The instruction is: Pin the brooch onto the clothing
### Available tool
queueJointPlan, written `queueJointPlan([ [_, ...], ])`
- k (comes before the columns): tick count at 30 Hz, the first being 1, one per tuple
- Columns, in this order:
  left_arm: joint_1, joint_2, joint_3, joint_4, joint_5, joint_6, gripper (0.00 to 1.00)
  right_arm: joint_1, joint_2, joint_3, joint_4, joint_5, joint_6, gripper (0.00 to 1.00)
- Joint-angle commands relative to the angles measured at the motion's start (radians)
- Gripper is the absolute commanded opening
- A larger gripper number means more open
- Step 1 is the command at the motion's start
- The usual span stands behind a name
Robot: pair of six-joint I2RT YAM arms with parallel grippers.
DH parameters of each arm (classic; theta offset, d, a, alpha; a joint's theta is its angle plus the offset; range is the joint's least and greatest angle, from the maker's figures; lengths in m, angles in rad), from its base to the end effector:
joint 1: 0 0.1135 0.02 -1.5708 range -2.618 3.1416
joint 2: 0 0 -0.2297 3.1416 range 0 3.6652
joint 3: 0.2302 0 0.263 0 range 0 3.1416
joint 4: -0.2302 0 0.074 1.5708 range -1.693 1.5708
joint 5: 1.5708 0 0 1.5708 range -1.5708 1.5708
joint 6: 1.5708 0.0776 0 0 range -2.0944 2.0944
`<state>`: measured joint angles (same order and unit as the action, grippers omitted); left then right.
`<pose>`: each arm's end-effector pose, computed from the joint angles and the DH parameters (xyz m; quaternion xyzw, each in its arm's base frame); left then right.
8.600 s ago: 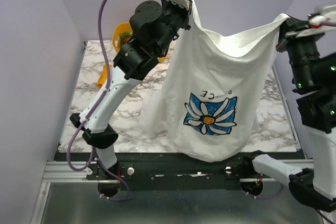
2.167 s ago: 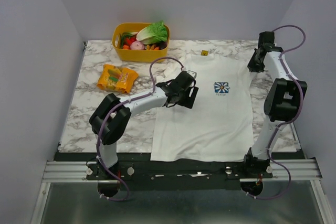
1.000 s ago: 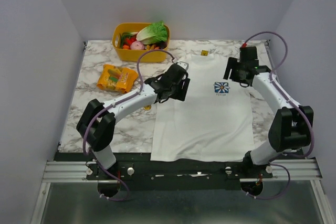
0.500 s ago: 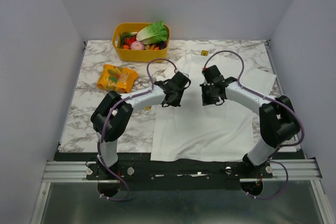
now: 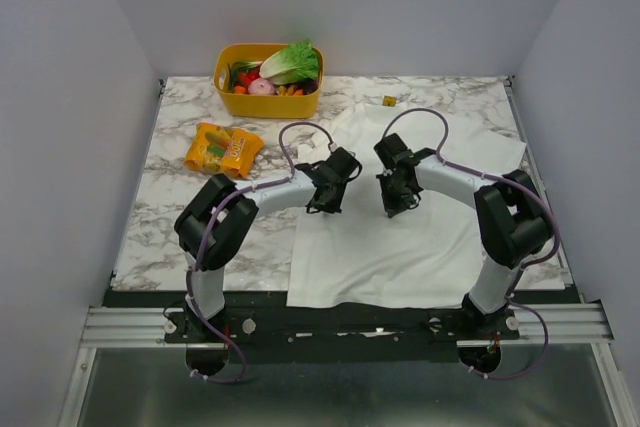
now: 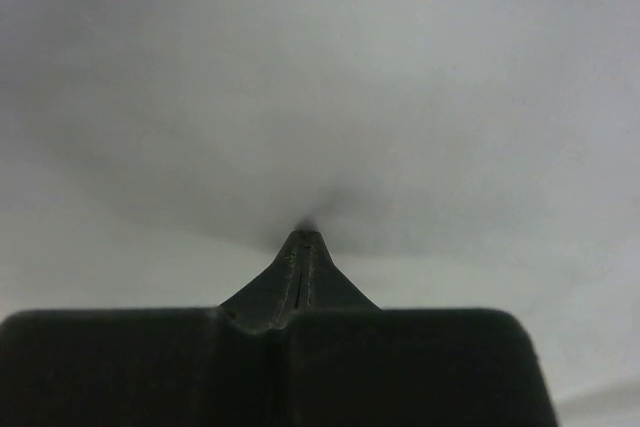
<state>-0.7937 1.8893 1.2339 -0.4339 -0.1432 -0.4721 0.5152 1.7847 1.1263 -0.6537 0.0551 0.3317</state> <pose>0.2893 -0.2784 0.0895 0.1383 0.9589 -0.0847 0.2328 0.3039 0.1671 0.0823 -0.0873 0.9874 0.0281 0.1288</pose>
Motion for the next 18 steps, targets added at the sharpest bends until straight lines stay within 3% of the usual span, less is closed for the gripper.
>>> queueJointPlan([
  [1,-0.021,0.007,-0.06,-0.046,0.001,-0.057,0.0,0.011,0.01,-0.036,-0.087,0.026,-0.006,0.0],
  [13,-0.05,-0.027,-0.047,-0.132,-0.044,-0.086,0.0,0.013,-0.047,-0.068,-0.124,0.061,-0.017,0.0],
  [18,-0.047,-0.082,0.053,-0.17,-0.136,-0.037,0.0,0.013,-0.111,-0.042,-0.103,0.113,-0.003,0.0],
])
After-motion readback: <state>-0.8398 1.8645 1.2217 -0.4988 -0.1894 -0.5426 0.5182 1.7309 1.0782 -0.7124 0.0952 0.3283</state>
